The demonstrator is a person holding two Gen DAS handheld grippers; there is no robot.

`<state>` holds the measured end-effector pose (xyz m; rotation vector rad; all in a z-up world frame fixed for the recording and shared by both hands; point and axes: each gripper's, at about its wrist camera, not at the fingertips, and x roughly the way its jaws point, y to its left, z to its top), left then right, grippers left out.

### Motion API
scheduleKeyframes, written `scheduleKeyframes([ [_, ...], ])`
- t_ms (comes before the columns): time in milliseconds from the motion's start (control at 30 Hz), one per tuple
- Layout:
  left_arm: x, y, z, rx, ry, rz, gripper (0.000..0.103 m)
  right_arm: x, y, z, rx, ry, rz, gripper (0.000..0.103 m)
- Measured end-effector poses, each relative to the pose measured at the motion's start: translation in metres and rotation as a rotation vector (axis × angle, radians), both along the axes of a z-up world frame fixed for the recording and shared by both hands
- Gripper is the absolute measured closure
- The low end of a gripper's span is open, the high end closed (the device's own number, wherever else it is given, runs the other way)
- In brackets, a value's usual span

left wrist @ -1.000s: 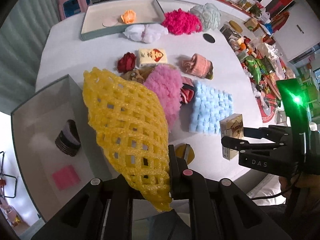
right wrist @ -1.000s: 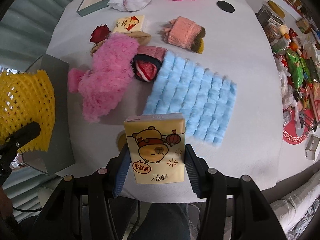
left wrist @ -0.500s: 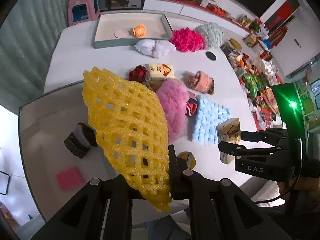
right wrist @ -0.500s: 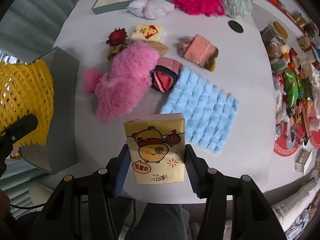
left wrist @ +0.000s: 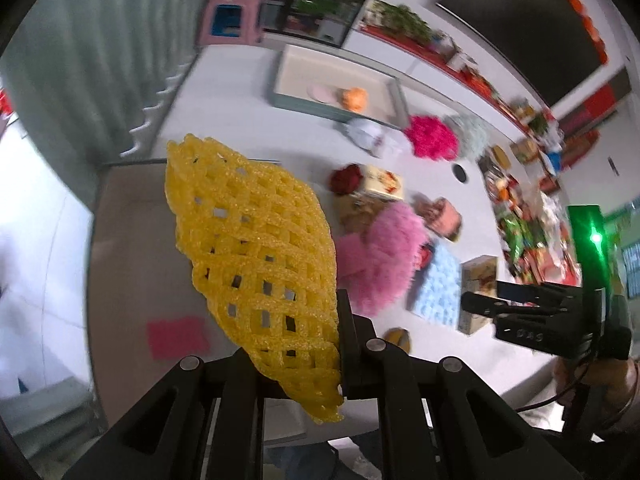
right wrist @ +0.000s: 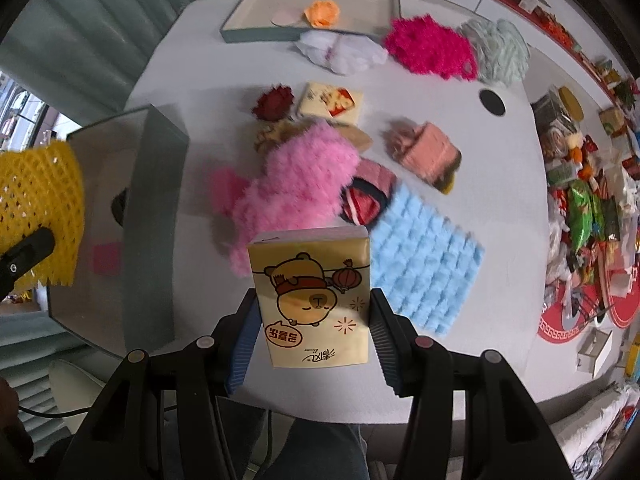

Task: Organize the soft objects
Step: 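Carry the mesh net and tissue pack over the grey box and release both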

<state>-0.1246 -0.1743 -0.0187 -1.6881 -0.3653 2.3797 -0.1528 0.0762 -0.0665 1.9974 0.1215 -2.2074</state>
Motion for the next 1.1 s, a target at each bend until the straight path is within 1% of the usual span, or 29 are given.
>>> scheduleKeyframes([
  [200,0.006,-0.030,0.001,-0.015,0.001,0.090,0.090,-0.010,-0.024,0.009,-0.021,0.013,0.049,0.046],
  [333,0.011,-0.046,-0.004,-0.051,-0.010,0.142,0.090,-0.014,-0.052,0.014,-0.037,0.019,0.119,0.046],
  [433,0.015,-0.057,-0.009,-0.057,-0.022,0.171,0.090,-0.018,-0.079,0.018,-0.047,0.028,0.183,0.046],
  [633,0.019,-0.071,-0.017,-0.075,-0.042,0.198,0.090,-0.024,-0.132,0.027,-0.090,0.046,0.295,0.046],
  [800,0.023,-0.080,-0.021,-0.070,-0.055,0.223,0.090,-0.025,-0.166,0.029,-0.087,0.058,0.371,0.046],
  [1100,0.028,-0.087,-0.028,-0.064,-0.072,0.244,0.090,-0.025,-0.194,0.026,-0.090,0.047,0.430,0.046],
])
